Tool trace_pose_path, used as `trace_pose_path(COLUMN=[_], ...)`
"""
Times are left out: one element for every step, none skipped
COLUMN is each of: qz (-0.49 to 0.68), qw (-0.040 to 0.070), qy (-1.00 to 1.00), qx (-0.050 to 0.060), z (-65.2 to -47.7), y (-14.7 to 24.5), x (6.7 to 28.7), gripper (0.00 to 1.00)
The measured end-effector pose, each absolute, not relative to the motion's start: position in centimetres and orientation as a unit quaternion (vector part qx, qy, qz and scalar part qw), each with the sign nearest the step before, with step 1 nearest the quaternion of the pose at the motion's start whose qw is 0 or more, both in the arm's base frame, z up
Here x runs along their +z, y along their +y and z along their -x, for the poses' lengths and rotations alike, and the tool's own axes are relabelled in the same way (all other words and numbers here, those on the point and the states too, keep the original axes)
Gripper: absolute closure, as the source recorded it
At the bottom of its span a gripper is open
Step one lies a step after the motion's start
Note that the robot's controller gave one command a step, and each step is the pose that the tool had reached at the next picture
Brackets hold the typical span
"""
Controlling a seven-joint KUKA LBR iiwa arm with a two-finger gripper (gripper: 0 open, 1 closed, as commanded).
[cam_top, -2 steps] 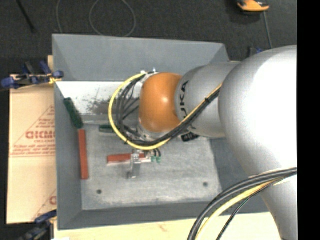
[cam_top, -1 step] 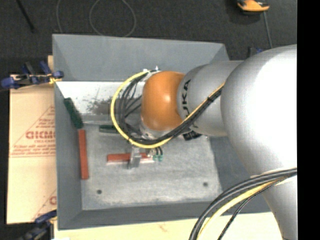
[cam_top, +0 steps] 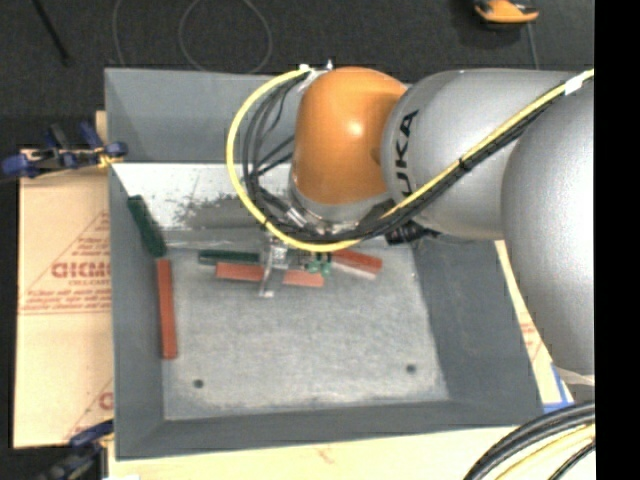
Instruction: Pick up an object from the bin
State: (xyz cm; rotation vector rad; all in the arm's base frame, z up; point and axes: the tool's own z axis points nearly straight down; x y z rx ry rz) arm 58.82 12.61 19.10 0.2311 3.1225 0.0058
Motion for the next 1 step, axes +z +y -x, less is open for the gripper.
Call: trace_pose_path(qz=[-0.087], qw=[0.007], qy=[0.996], qx=[0.002], z=[-65.03], y=[12.85], x=[29.63], gripper=[1.0])
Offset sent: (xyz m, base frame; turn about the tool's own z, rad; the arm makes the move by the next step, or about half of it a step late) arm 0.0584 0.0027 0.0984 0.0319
